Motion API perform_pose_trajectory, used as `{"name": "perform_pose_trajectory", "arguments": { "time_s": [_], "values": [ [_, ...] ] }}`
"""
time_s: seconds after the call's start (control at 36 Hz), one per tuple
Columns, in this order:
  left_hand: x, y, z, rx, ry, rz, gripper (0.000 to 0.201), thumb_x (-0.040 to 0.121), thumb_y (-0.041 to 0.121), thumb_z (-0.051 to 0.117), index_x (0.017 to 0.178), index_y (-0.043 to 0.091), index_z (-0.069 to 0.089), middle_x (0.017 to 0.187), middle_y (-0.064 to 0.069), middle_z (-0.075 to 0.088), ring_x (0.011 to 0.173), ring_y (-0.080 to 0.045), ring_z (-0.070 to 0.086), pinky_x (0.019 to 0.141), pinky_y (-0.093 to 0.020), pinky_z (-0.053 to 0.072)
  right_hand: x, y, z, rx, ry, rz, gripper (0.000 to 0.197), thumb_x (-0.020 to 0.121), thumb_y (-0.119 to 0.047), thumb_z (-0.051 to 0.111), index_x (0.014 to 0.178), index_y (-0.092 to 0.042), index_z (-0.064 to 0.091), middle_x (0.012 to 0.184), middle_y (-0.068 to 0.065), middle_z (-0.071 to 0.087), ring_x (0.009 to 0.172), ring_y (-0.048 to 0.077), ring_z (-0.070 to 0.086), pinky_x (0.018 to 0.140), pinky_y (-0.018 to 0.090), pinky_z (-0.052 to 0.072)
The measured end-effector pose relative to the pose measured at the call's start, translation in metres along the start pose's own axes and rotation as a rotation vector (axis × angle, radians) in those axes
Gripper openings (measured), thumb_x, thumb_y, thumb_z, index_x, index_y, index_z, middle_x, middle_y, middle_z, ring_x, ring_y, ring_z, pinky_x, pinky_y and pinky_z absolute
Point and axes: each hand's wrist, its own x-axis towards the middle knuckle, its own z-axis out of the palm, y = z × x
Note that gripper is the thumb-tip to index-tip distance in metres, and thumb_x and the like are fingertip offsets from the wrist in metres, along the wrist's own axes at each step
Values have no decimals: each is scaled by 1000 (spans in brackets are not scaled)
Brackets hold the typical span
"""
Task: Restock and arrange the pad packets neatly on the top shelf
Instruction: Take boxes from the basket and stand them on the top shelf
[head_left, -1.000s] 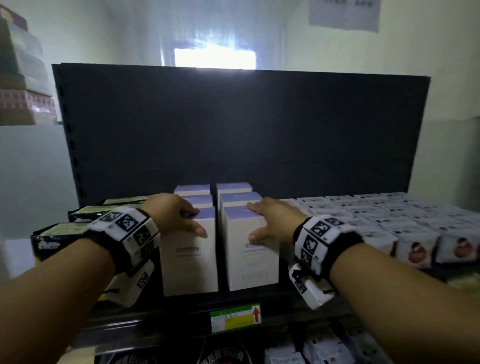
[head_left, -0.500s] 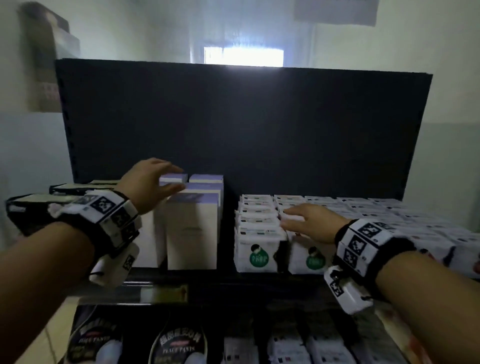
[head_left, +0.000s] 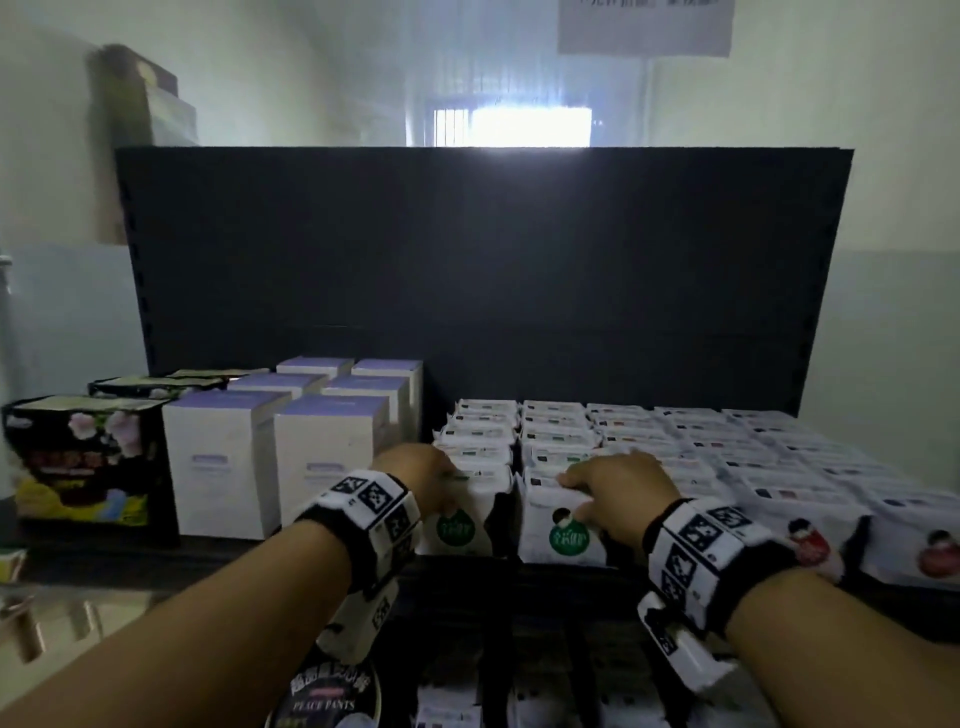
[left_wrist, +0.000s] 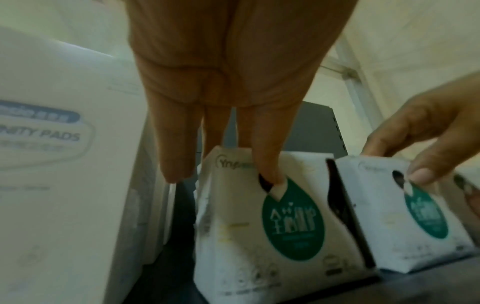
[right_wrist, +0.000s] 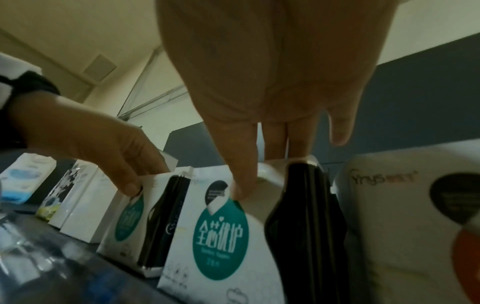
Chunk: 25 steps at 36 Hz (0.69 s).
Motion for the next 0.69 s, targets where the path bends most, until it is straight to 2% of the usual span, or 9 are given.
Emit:
{"name": "perform_pose_trajectory", "arguments": {
  "time_s": [0.08, 0.14, 0.19, 0.25, 0.33, 0.47, 0.58, 0.64, 0.69],
  "values": [
    [6, -1, 2, 29, -7, 20, 42, 82, 32, 69, 122, 22, 64, 125, -1, 62, 114, -22, 57, 94, -32, 47, 6, -1, -2, -57, -3, -6, 40, 85, -28, 64, 123, -37, 55, 117, -7, 65, 114, 19, 56, 118, 47, 6],
    [9, 0, 3, 36, -4, 39, 46, 82, 34, 70, 126, 24, 61, 129, 1, 60, 117, -21, 56, 95, -32, 46, 7, -3, -4, -81, 12, -3, 33, 83, -22, 63, 113, -34, 57, 104, -6, 66, 104, 20, 59, 117, 50, 7],
    [12, 0, 4, 38, -11, 53, 46, 82, 34, 69, 126, 24, 61, 128, 1, 61, 115, -21, 57, 89, -29, 46, 9, -7, -3, -124, 7, 4, 30, 83, -17, 62, 108, -32, 56, 99, -5, 65, 100, 21, 59, 116, 50, 9],
    [13, 3, 3, 62, -21, 64, 44, 84, 32, 68, 126, 24, 61, 127, 0, 61, 113, -22, 58, 82, -27, 44, 9, -8, -4, -137, 24, 19, 32, 82, -14, 61, 107, -32, 55, 97, -4, 65, 99, 21, 59, 116, 49, 10],
    [15, 0, 4, 68, -11, 70, 44, 85, 31, 66, 128, 24, 59, 128, -1, 60, 113, -23, 57, 85, -29, 45, 12, -12, -5, -137, 14, 30, 34, 82, -12, 60, 109, -31, 54, 91, -5, 61, 98, 22, 59, 116, 48, 14],
    [15, -2, 11, 73, 6, 83, 41, 87, 28, 64, 127, 24, 59, 129, -4, 60, 114, -25, 57, 90, -34, 46, 9, -19, -4, -171, -4, 39, 36, 83, -17, 64, 115, -27, 51, 101, -1, 65, 97, 24, 59, 111, 47, 26],
    [17, -4, 12, 69, 31, 104, 41, 88, 26, 64, 128, 21, 59, 132, -5, 58, 117, -26, 55, 95, -35, 46, 4, -20, -11, -110, -48, 58, 46, 80, -36, 73, 120, -27, 51, 114, -1, 64, 102, 23, 58, 98, 40, 39],
    [17, -5, 13, 71, 29, 115, 41, 88, 26, 63, 129, 20, 58, 131, -6, 57, 118, -26, 54, 95, -35, 45, 4, -16, -18, 34, -110, 88, 59, 76, -42, 77, 128, -29, 51, 128, -6, 58, 113, 21, 56, 98, 37, 45],
    [17, -5, 14, 82, 36, 123, 36, 88, 25, 62, 124, 18, 61, 126, -7, 60, 113, -27, 56, 88, -35, 45, 4, -10, -26, 260, -152, 87, 78, 73, -45, 79, 140, -30, 42, 145, -5, 44, 129, 20, 46, 106, 36, 41]
  ]
}}
